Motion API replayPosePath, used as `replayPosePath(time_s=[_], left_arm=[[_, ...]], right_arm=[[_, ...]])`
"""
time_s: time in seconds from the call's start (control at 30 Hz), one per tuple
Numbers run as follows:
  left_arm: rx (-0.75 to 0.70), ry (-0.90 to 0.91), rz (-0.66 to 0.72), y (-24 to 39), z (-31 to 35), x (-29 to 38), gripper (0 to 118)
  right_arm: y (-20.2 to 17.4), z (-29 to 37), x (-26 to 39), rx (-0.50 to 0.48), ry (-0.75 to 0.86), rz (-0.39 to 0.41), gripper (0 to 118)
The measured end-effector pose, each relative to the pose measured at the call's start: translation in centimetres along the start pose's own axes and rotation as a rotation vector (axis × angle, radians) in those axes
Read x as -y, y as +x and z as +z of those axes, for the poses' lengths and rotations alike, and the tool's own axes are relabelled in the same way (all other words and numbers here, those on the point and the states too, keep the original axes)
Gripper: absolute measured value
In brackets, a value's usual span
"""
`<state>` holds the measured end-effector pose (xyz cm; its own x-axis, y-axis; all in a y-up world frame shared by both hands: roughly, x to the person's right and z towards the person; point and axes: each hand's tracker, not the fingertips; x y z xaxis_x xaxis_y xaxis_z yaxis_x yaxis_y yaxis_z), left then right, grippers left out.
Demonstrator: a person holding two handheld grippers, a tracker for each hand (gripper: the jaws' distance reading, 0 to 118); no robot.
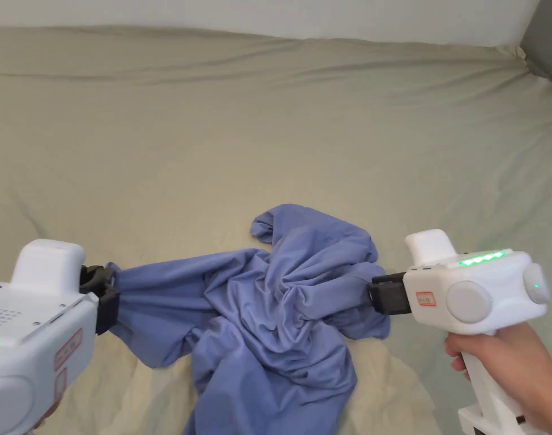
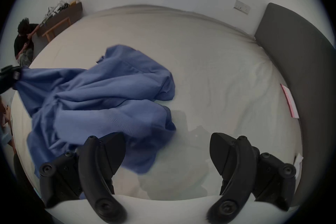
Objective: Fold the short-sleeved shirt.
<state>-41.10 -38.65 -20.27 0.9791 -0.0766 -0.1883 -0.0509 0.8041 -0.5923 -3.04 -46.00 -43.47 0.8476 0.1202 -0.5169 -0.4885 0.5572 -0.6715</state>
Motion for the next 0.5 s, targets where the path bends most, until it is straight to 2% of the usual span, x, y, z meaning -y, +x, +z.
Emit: replayPosePath(time_s=[0.07, 0.13, 0.2, 0.23, 0.27, 0.3, 0.33, 0.37, 0.4, 0.43, 0.5], left_arm=[[-0.008, 0.004, 0.010, -0.5, 0.9, 0.4, 8], [-0.011, 0.001, 0.030, -1.0, 1.4, 0.9, 8], [-0.016, -0.006, 0.044, -1.3, 1.7, 1.6, 8], [-0.020, -0.013, 0.052, -1.4, 1.8, 1.9, 8], [-0.023, -0.015, 0.053, -1.5, 1.8, 2.4, 8], [-0.024, -0.010, 0.056, -1.5, 2.1, 2.8, 8], [-0.024, 0.007, 0.063, -1.5, 2.5, 3.2, 8], [-0.025, 0.005, 0.069, -1.5, 2.7, 3.3, 8], [-0.032, 0.003, 0.094, -1.5, 3.1, 3.4, 8], [-0.030, 0.002, 0.127, -1.8, 3.5, 3.4, 8], [-0.034, 0.015, 0.157, -2.5, 4.7, 2.9, 8]], right_arm=[[-0.5, -2.5, -0.4, -0.045, -0.035, -0.011, 100], [-1.5, -4.6, -0.5, -0.060, -0.099, 0.012, 97], [-2.4, -5.7, -0.2, -0.080, -0.121, 0.026, 85], [-2.5, -4.9, -0.2, -0.095, -0.073, 0.001, 70], [-2.5, -4.2, -0.4, -0.098, -0.067, 0.019, 46], [-2.9, -3.7, -0.5, -0.140, -0.062, 0.036, 8], [-3.3, -3.4, -0.5, -0.151, -0.046, 0.061, 9], [-3.9, -3.2, -0.4, -0.077, -0.050, 0.107, 9], [-4.3, -2.9, -0.4, -0.051, -0.062, 0.168, 9], [-4.3, -2.2, -0.5, -0.050, -0.040, 0.178, 9], [-3.4, 0.2, -0.9, -0.051, 0.008, 0.125, 9]])
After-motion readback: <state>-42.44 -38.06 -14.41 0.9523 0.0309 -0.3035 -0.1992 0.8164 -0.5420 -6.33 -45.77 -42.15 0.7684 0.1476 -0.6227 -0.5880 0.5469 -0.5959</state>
